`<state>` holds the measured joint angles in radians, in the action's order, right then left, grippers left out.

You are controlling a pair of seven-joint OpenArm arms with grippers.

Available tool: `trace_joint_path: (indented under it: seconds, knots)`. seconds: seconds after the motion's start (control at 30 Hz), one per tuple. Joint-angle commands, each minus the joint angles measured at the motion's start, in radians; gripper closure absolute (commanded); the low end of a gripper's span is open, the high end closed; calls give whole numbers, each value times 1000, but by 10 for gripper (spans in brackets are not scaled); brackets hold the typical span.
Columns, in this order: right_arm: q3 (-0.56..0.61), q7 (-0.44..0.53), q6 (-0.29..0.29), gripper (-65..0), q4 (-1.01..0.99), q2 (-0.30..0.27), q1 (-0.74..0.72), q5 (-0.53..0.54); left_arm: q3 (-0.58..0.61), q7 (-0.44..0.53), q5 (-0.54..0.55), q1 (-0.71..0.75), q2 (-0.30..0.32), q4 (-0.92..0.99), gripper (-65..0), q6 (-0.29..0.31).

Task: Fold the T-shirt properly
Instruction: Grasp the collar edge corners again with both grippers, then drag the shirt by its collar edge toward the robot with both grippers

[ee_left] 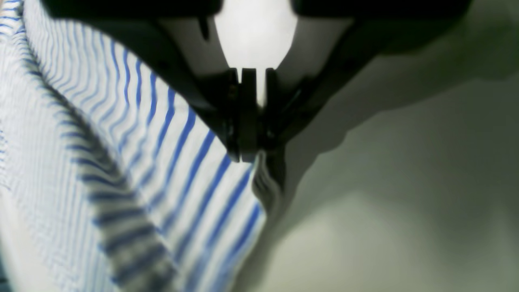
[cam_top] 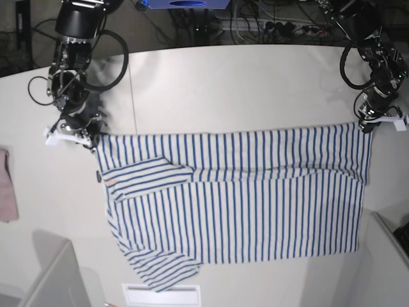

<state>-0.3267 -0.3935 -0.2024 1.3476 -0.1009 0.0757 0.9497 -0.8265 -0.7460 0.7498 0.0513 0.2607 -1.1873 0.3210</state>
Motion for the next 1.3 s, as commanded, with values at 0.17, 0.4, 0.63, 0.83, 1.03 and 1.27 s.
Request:
trace_joint_path:
  seconds: [0.17,0.4,0.63,0.83,1.03,1.27]
  knots:
    - [-4,-3,-21,0,86,-30,49,-5,-1,15,17,60,16,-90,0,8]
    - [-4,-3,-21,0,188,-30,137,-2,-1,13,20,150,13,-164,0,13]
    - [-4,-3,-21,0,283,-32,240,-1,-3,-65,20,239,13,-293,0,14]
    - [-5,-3,-21,0,416,-30,284,1,-12,-68,24,269,15,-431,0,13]
    - [-88,-48,-22,0,513,-32,321,98,-84,-178,17,261,12,-541,0,13]
    - [-130,-137,-15,0,451,-21,358,102,-95,-185,20,324,9,-541,0,14]
